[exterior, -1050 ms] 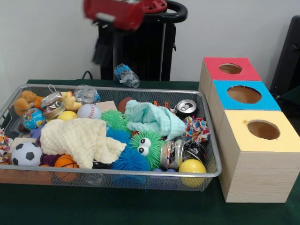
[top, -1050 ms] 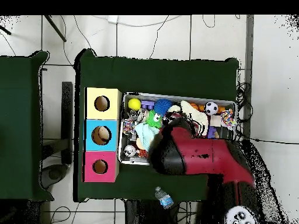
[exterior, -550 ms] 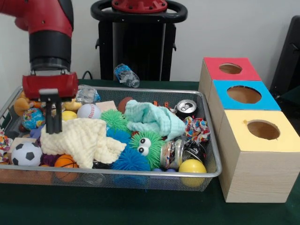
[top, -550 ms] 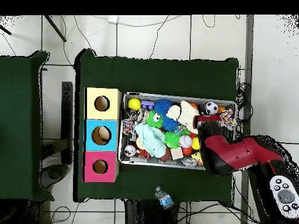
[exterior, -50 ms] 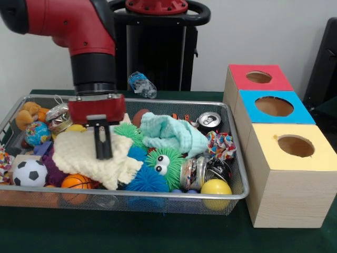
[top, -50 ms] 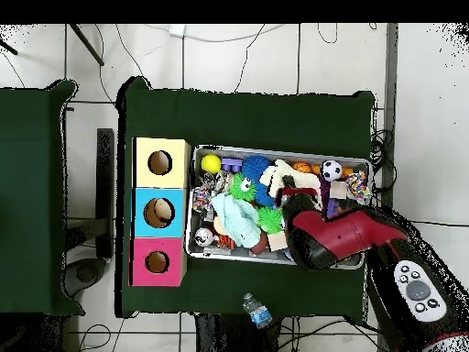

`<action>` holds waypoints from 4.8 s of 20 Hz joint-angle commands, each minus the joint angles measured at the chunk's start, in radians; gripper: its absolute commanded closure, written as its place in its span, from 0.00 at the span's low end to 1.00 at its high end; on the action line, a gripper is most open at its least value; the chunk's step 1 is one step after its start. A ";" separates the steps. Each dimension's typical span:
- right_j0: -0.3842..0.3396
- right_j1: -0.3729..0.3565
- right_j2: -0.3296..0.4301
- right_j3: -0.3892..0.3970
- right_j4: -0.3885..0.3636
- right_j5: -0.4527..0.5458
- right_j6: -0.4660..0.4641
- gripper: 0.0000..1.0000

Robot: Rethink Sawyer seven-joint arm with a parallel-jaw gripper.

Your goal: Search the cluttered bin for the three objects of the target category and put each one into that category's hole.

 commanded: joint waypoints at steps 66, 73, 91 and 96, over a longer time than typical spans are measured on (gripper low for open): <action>0.158 -0.117 -0.050 0.378 0.132 0.373 -0.007 0.00; 0.253 0.013 -0.177 0.256 -0.073 0.331 0.102 0.00; 0.342 0.012 -0.294 0.215 -0.129 0.339 0.112 0.00; 0.409 0.091 -0.360 0.200 -0.154 0.256 0.196 0.00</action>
